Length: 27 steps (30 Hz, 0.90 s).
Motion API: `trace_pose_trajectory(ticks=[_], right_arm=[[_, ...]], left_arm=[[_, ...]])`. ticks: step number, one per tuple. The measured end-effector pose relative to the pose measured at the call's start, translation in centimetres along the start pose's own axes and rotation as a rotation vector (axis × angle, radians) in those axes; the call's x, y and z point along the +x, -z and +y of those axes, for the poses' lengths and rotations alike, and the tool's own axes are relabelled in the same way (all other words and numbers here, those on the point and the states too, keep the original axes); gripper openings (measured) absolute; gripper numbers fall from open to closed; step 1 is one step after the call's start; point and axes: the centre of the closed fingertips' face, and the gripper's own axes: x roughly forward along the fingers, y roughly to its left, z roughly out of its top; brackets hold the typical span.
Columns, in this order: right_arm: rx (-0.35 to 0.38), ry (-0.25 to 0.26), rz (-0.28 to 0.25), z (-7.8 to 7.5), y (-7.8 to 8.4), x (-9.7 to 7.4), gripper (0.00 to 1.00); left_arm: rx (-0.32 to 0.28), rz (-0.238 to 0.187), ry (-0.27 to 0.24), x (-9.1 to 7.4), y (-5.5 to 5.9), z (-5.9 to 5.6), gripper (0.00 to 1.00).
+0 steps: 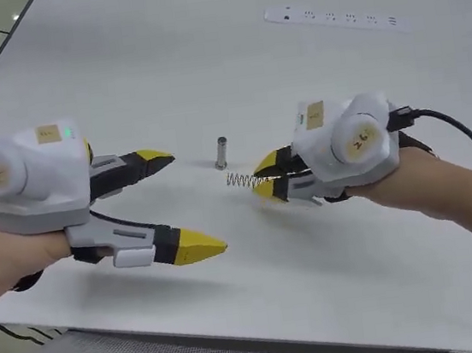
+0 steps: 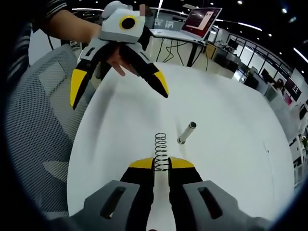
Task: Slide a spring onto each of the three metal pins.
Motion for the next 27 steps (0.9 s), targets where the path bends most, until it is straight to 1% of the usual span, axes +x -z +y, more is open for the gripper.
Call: trace_pose_trajectory(ticks=[3,7,10,13,16,18,20,23,27], right_arm=[[-0.009,0.007,-0.009,0.3,-0.1,-1.0,0.08],[-0.016,0.012,-0.016,0.6,-0.1,-1.8,0.08],[-0.031,0.01,-0.014,1.1,-0.1,-2.3,0.08],[-0.043,0.004,-0.015,1.6,0.0,-2.7,0.08],[-0.06,-0.002,-0.007,2.1,0.2,-3.0,0.08],[-0.061,-0.007,-0.008,2.3,0.2,-3.2,0.08],[-0.057,-0.006,-0.011,2.5,0.2,-3.4,0.08],[-0.057,-0.012,-0.019,3.0,0.0,-3.8,0.08],[-0.058,-0.009,-0.029,3.1,-0.4,-4.3,0.08]], left_arm=[[0.002,0.005,0.028,0.3,-0.2,-0.6,0.85],[0.008,0.022,0.066,0.8,0.0,-1.4,0.8],[0.018,0.029,0.088,1.3,0.1,-1.7,0.78],[0.032,0.043,0.115,1.8,0.1,-2.1,0.74],[0.045,0.046,0.135,2.4,-0.3,-2.2,0.7],[0.052,0.047,0.144,2.6,-0.4,-2.1,0.64],[0.058,0.05,0.155,3.0,-0.7,-2.2,0.6],[0.069,0.043,0.168,3.6,-1.2,-2.4,0.56],[0.08,0.029,0.177,4.4,-1.6,-2.7,0.46]])
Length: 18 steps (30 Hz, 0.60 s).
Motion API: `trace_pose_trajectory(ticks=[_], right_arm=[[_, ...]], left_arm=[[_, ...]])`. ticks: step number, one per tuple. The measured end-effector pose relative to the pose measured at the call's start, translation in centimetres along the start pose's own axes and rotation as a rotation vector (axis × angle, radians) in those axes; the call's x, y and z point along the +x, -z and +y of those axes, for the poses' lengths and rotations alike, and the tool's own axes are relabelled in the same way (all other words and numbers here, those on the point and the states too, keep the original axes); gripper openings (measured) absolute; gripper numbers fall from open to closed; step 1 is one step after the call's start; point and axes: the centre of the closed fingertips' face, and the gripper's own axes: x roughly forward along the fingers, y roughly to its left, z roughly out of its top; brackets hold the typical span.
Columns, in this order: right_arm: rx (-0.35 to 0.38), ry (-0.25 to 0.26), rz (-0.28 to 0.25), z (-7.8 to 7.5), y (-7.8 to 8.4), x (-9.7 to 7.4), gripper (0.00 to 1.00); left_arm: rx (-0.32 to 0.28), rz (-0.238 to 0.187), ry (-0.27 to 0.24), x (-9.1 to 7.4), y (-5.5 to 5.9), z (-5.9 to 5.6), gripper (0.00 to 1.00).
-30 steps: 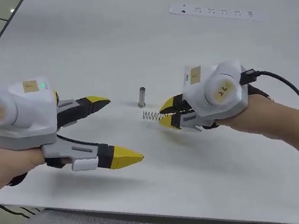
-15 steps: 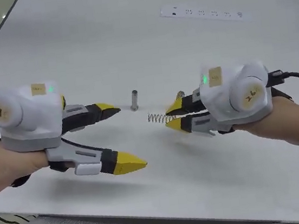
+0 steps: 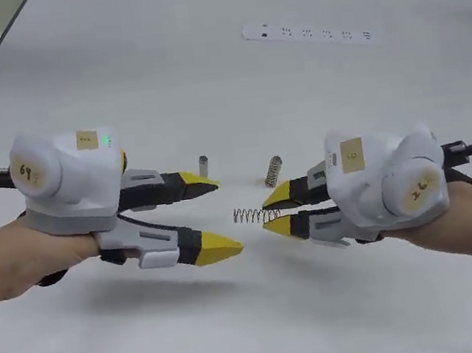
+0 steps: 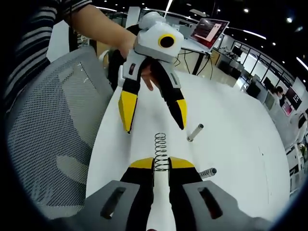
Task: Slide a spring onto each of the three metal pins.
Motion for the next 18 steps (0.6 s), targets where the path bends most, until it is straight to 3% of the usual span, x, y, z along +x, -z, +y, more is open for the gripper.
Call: trace_pose_trajectory(ticks=[8,13,18], right_arm=[[0.033,0.021,-0.025,-0.3,-0.4,-0.8,0.08],[0.01,0.0,-0.017,0.3,-0.4,-1.1,0.08],[0.009,-0.003,-0.025,0.3,-0.7,-1.2,0.08]], left_arm=[[0.014,-0.018,0.028,1.2,-0.3,-0.4,0.31],[0.019,-0.031,0.047,1.6,-0.6,-0.7,0.21],[-0.002,-0.052,0.068,1.7,-0.9,-1.1,0.18]])
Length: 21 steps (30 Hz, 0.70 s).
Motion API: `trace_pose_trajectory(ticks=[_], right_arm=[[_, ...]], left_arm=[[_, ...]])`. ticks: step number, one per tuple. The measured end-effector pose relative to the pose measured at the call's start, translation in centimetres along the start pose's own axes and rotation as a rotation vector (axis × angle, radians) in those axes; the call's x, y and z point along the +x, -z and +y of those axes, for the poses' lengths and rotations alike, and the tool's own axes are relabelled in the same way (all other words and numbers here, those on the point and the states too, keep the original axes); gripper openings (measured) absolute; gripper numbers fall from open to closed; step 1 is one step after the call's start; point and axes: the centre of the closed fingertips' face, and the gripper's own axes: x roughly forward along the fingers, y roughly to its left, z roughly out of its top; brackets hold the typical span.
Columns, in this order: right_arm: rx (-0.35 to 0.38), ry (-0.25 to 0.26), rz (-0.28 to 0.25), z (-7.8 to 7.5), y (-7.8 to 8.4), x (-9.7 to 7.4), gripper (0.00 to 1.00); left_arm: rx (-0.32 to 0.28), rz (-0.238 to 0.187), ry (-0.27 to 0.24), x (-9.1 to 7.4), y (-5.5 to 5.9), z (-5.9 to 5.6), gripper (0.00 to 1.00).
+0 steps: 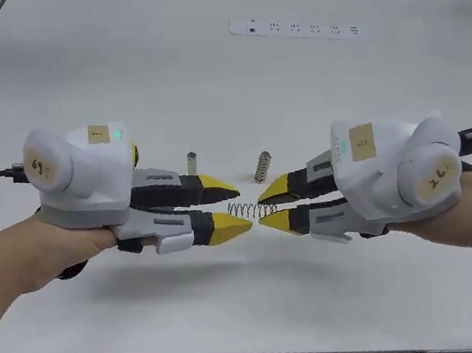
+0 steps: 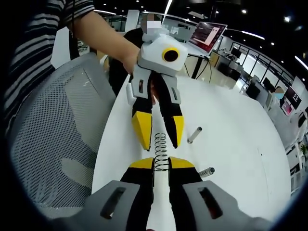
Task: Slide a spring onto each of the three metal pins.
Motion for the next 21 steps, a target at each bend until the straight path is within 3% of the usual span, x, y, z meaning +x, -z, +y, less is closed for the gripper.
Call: trace_pose_trajectory(ticks=[9,21], right_arm=[[0.004,-0.001,-0.009,0.01,-0.27,-0.06,0.08],[0.018,-0.006,-0.023,0.2,-0.5,-0.08,0.08]], left_arm=[[0.011,-0.008,0.016,-0.13,0.05,-0.29,0.05],[0.029,-0.008,0.034,-0.27,0.09,-0.58,0.02]])
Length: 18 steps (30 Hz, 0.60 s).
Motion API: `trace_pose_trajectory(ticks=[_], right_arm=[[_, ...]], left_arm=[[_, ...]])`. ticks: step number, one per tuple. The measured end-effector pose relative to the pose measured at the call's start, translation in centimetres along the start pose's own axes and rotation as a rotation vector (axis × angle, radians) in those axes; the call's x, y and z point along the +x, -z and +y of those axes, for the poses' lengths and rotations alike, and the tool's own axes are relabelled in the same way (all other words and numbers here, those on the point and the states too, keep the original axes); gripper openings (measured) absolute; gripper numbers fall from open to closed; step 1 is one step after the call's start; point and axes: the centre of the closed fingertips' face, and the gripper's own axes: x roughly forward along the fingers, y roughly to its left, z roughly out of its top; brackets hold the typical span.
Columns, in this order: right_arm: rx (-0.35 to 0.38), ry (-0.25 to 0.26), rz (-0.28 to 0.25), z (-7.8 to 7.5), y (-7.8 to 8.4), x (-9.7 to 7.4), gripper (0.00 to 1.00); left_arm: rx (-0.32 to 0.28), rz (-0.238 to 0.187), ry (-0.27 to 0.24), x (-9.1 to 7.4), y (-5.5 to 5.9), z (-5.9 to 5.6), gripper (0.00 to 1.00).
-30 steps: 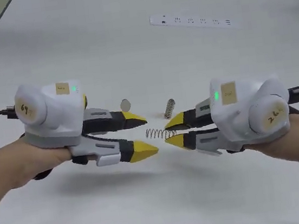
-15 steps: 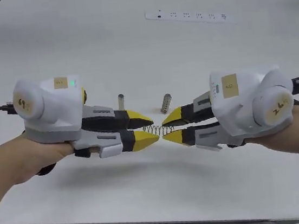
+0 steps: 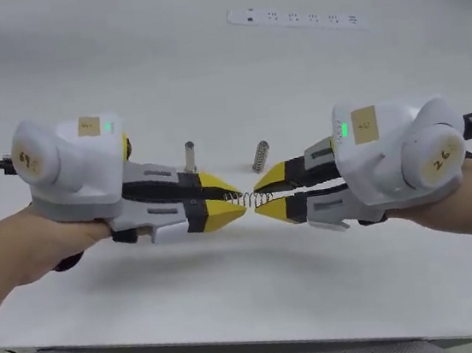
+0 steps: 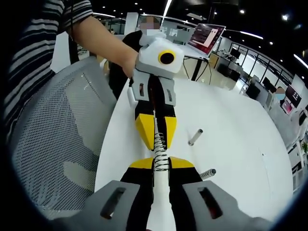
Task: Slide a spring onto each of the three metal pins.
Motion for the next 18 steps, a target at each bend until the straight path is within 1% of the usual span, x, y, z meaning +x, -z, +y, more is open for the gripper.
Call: trace_pose_trajectory(ticks=[8,11,14,18], right_arm=[[0.01,-0.009,-0.006,0.3,-0.1,0.1,0.08],[0.027,-0.025,-0.008,0.6,0.0,0.1,0.08],[0.033,-0.039,0.0,0.9,0.3,0.2,0.09],[0.032,-0.041,0.024,1.0,1.2,0.1,0.09]], left_arm=[[-0.003,0.008,0.012,-0.1,0.1,-0.2,0.02],[-0.003,0.015,0.019,-0.1,0.2,-0.4,0.02],[-0.006,0.025,0.026,-0.1,0.5,-0.6,0.02],[-0.011,0.027,0.028,-0.2,0.6,-0.7,0.02]])
